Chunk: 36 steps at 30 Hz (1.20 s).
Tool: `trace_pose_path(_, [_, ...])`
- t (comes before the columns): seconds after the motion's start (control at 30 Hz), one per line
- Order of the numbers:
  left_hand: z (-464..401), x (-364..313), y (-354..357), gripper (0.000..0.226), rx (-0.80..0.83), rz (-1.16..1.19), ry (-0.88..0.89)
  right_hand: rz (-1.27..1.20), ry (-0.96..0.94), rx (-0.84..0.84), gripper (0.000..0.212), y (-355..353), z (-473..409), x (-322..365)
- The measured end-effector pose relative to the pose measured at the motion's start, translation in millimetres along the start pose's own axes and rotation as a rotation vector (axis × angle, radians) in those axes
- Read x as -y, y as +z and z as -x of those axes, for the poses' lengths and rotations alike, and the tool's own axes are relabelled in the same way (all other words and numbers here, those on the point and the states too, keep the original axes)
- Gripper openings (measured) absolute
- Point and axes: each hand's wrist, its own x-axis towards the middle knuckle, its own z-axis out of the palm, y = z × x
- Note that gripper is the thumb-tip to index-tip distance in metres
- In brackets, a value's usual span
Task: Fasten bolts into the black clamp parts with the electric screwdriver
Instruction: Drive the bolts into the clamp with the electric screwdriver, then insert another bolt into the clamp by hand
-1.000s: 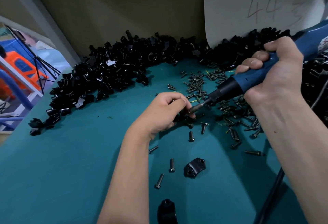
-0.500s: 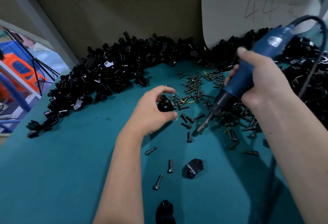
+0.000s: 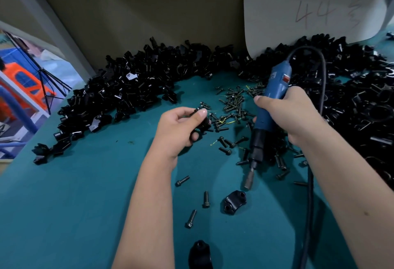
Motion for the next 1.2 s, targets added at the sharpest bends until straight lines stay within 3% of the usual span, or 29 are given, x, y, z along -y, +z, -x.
trace_pose_path(0.1, [-1,-1,0,0.021,-0.028,0.083,-0.027,0.128,-0.06,-0.046,0.035,2,0,-4])
trace_pose_path(0.27, [-1,0,5,0.014,-0.024,0.173,-0.097,0.614,-0.142,-0.176,0.052,-3,-2,-3])
trace_pose_path(0.4, [0,-1,9,0.015,-0.003,0.234,-0.107,0.693,-0.136,-0.151,0.071,-1,0,-1])
trace_pose_path(0.47, [1,-1,11,0.016,0.009,0.225,-0.091,0.71,-0.25,-0.185,0.079,-3,4,5])
trace_pose_path(0.57, [1,-1,13,0.019,0.011,0.221,-0.099,0.801,-0.505,-0.032,0.042,-5,13,22])
trace_pose_path(0.63, [2,-2,13,0.021,0.008,0.254,-0.111,0.949,-0.513,0.22,0.021,-4,20,30])
trace_pose_path(0.7, [2,-3,13,0.021,0.029,0.3,-0.116,1.106,-0.465,0.377,0.019,2,25,33])
trace_pose_path(0.83, [3,-4,10,0.02,0.063,0.364,-0.136,1.416,-0.387,0.381,0.044,17,35,34])
trace_pose_path(0.93, [3,-4,8,0.011,0.103,0.409,-0.141,1.509,-0.345,0.35,0.052,27,40,33])
trace_pose_path(1.13, [7,-6,5,0.03,0.23,0.537,-0.104,1.555,-0.4,0.36,0.031,44,48,25])
trace_pose_path(1.2, [8,-6,5,0.046,0.249,0.552,-0.109,1.419,-0.451,0.311,0.02,43,46,24])
